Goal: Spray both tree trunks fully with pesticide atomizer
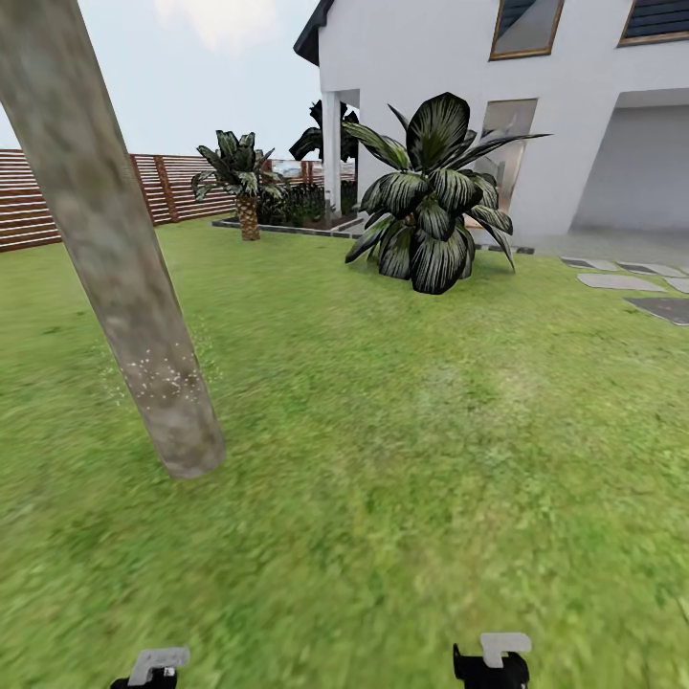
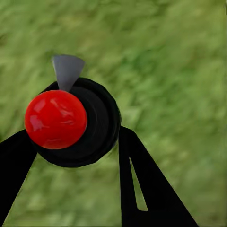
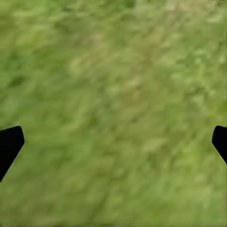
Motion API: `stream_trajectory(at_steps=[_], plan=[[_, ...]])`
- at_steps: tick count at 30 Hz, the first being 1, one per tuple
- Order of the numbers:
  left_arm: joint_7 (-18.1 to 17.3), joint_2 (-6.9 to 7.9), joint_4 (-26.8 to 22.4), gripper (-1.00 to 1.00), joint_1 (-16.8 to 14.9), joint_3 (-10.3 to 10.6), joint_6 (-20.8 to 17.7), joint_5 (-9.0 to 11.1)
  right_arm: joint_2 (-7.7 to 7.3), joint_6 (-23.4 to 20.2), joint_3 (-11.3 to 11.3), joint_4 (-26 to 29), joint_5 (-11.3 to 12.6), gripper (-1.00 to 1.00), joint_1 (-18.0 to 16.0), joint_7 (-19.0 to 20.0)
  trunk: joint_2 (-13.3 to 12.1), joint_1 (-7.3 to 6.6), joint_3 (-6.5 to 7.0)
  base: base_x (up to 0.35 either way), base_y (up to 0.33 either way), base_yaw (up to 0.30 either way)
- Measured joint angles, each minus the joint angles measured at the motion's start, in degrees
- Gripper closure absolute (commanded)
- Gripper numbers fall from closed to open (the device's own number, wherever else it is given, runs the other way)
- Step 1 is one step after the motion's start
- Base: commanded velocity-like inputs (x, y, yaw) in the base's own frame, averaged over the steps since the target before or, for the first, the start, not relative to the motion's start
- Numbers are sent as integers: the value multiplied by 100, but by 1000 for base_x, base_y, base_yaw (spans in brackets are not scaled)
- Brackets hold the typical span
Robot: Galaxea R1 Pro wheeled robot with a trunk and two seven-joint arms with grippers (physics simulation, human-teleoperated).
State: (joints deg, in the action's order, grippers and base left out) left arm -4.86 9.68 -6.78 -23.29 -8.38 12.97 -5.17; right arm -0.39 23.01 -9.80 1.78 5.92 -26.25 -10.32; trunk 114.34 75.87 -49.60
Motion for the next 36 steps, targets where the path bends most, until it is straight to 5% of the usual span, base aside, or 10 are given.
stream_trajectory(at_steps=[18,36], plan=[[60,-46,9,100,230,-62,161,100,-50,-6,15,2,167,-100,1,-8,0,1,-10,-11,0,-289],[46,-132,12,100,256,-40,163,21,-59,0,-4,8,151,-100,2,1,0,4,-74,-323,103,-295]])
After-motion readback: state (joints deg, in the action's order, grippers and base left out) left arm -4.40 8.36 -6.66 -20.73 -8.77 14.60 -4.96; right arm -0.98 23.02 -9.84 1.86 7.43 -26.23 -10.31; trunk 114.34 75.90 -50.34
